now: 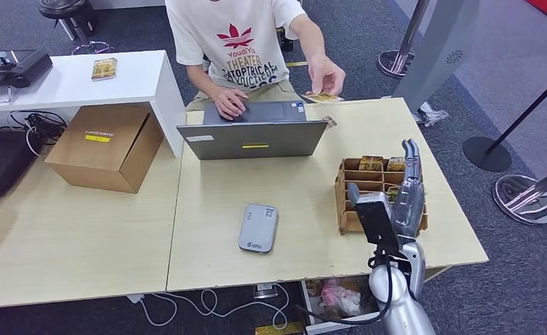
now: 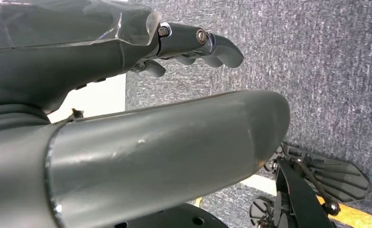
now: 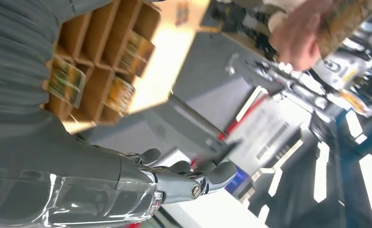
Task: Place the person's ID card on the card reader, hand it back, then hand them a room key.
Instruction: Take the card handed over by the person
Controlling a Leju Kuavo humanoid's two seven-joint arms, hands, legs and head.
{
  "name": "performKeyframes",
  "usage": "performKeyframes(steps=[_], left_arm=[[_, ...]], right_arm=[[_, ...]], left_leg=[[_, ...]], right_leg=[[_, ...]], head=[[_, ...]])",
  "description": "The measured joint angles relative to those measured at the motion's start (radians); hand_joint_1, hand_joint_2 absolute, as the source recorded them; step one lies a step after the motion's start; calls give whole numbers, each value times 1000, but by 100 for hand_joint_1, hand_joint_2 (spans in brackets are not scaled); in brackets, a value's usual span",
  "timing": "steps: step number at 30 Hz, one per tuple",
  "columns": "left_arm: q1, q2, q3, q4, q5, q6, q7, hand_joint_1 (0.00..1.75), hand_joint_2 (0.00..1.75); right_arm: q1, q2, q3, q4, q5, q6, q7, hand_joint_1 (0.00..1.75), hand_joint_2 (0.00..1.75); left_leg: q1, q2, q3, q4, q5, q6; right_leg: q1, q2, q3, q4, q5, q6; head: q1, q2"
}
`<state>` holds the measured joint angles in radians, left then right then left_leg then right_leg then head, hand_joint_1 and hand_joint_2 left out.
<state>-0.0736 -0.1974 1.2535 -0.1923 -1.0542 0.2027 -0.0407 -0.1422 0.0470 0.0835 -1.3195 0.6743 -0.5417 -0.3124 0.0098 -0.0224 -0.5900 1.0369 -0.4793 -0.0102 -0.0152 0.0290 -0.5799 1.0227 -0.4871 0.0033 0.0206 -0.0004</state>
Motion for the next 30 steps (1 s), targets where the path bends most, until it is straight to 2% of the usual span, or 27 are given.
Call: performKeyframes(steps=[5, 8, 9, 12, 13, 16, 24, 30], left_arm=[[-2, 0, 0, 0, -2, 4, 0, 0, 0], [-4, 1, 0, 0, 5, 2, 7, 0, 0], [-4, 2, 0, 0, 7, -3, 9, 0, 0], [-4, 7, 0, 0, 10, -15, 11, 0, 0], [-4, 8, 0, 0, 10, -16, 11, 0, 0], [-4, 10, 0, 0, 10, -15, 11, 0, 0], [-4, 10, 0, 0, 9, 8, 5, 0, 0], [-3, 10, 0, 0, 1, 12, -1, 0, 0]], right_arm=[[-76, -15, 50, 46, 180, -110, 22, 0, 175], [-147, -17, 90, 110, 258, -139, 34, 3, 175], [-175, -16, 105, 138, 277, -142, 36, 13, 175], [-257, -16, 143, 220, 318, -145, 41, 114, 175], [-283, -16, 155, 246, 324, -145, 40, 131, 175], [-348, -14, 183, 323, 333, -145, 35, 120, 175], [-463, -10, 232, 484, 328, -146, 10, 173, 175], [-497, -10, 235, 544, 290, -147, -16, 175, 175]], left_leg=[[0, 0, 0, 0, 0, 0], [0, 1, 0, 0, 0, 0], [0, 1, 0, 0, 1, 0], [0, 0, 0, 0, 1, -1], [0, 0, 0, 0, 1, -1], [0, 0, 0, 0, 1, -1], [0, -1, 0, 0, 1, 0], [0, -1, 0, 0, 1, 0]], right_leg=[[0, 1, 0, 0, 0, 0], [0, 1, 0, 1, 1, 0], [0, 1, 0, 1, 1, 0], [0, 1, 0, 1, 1, 0], [0, 1, 0, 1, 1, 0], [0, 1, 0, 1, 1, 0], [0, 0, 0, 1, 1, 0], [0, 0, 0, 0, 1, 0]], head=[[0, 0], [0, 0], [0, 0], [0, 0], [0, 0], [0, 0], [0, 0], [0, 0]])
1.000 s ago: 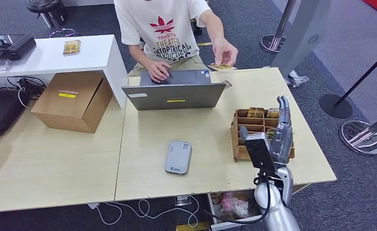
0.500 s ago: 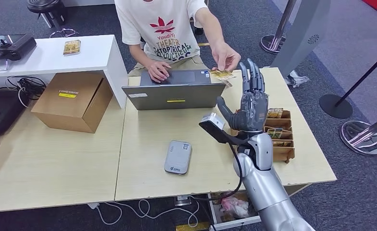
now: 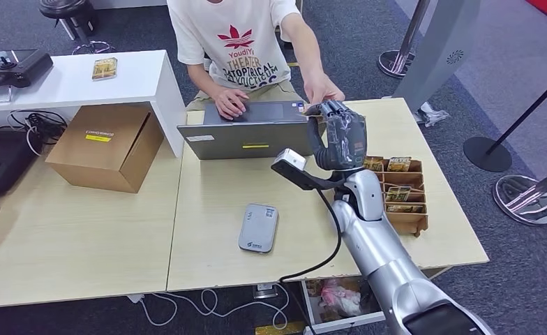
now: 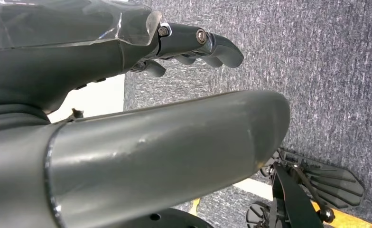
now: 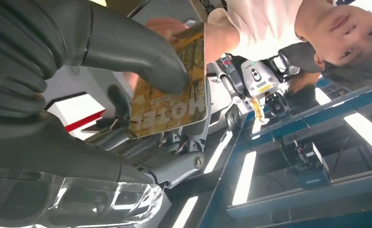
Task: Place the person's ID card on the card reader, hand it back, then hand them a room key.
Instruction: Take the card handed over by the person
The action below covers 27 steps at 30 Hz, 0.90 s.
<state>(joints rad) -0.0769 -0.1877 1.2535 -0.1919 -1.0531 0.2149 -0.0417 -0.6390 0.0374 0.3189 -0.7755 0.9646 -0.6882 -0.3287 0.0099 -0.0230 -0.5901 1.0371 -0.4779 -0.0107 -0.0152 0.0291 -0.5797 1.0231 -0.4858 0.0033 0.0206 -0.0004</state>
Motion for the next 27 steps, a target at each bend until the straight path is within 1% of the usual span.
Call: performKeyframes(steps=[14, 22, 25, 27], left_arm=[[1, 5, 0, 0, -5, -4, 0, 0, 0], [1, 6, 0, 0, 1, 1, 10, 0, 0], [2, 7, 0, 0, 8, 4, 13, 0, 0], [3, 7, 0, 0, 15, 4, 16, 0, 0]], right_arm=[[-9, 0, 7, 63, -59, 0, -23, 175, 175], [-17, 0, 24, 56, -89, 1, -30, 175, 175], [-16, 0, 32, 32, -142, 31, -31, 175, 175], [-16, 1, 42, 11, -202, 97, -31, 175, 175]], left_leg=[[0, 0, 0, 0, 0, 0], [0, 0, 0, 0, 0, 0], [0, 0, 0, 0, 0, 0], [0, 0, 0, 0, 0, 0]], right_leg=[[0, 0, 0, 0, 0, 0], [0, 0, 0, 0, 0, 0], [0, 0, 0, 0, 0, 0], [0, 0, 0, 0, 0, 0]], head=[[0, 0], [0, 0], [0, 0], [0, 0]])
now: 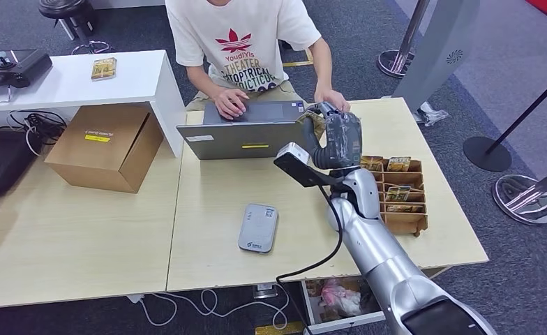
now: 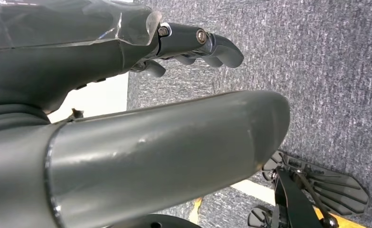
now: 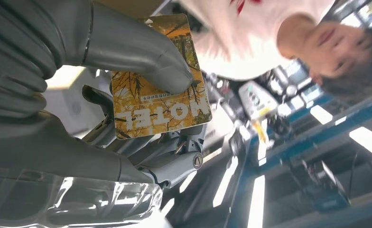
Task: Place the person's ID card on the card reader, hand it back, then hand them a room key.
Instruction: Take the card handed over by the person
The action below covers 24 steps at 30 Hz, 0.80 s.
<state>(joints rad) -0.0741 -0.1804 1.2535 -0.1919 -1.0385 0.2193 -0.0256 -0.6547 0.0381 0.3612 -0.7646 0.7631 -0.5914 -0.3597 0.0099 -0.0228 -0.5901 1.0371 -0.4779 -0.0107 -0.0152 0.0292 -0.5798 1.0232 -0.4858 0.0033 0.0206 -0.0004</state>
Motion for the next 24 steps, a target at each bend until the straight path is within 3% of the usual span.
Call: performKeyframes(steps=[8, 18, 24], left_arm=[[5, 2, 0, 0, 2, -14, -9, 0, 0], [7, 9, 0, 0, -1, -19, -9, 0, 0], [8, 11, 0, 0, -4, -21, -10, 0, 0]], right_arm=[[21, 0, 41, -64, -245, 262, 2, 175, 175], [34, -10, 72, -81, -282, 294, 3, 175, 175], [35, -19, 92, -81, -359, 395, 19, 175, 175]], left_leg=[[0, 0, 0, 0, 0, 0], [0, 0, 0, 0, 0, 0], [0, 0, 0, 0, 0, 0]], right_leg=[[0, 0, 0, 0, 0, 0], [0, 0, 0, 0, 0, 0], [0, 0, 0, 0, 0, 0]], head=[[0, 0], [0, 0], [0, 0]])
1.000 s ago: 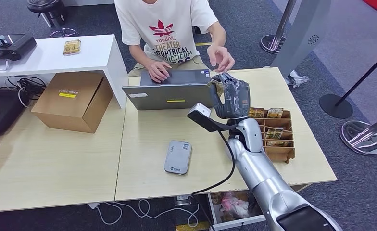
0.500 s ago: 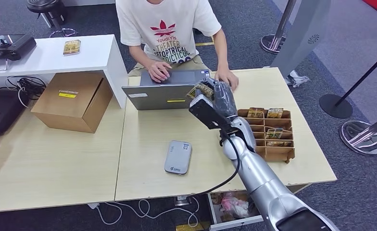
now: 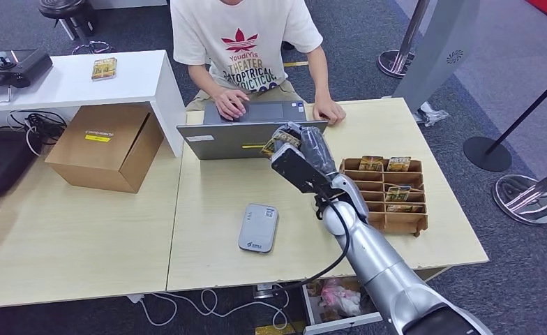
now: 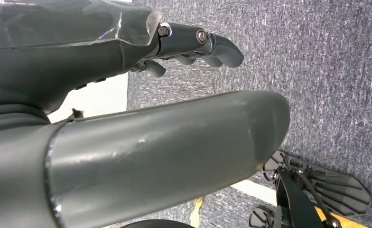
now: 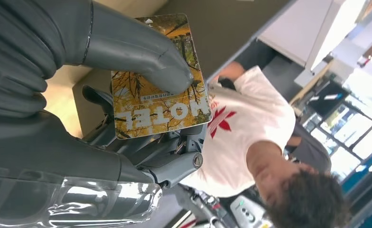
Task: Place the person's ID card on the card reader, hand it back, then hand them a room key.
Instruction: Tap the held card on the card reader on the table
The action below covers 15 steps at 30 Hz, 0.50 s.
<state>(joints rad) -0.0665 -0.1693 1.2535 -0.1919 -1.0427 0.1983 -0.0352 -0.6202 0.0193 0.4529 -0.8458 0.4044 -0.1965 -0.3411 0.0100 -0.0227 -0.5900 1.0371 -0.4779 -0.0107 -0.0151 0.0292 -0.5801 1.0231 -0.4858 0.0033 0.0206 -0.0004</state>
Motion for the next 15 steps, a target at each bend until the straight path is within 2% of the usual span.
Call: performKeyframes(steps=[15], left_arm=[[0, 7, 0, 0, -11, -11, -14, 0, 0]], right_arm=[[-1, -62, 130, 65, -104, 181, 23, 175, 175]], left_leg=[[0, 0, 0, 0, 0, 0]], right_leg=[[0, 0, 0, 0, 0, 0]], head=[[0, 0]])
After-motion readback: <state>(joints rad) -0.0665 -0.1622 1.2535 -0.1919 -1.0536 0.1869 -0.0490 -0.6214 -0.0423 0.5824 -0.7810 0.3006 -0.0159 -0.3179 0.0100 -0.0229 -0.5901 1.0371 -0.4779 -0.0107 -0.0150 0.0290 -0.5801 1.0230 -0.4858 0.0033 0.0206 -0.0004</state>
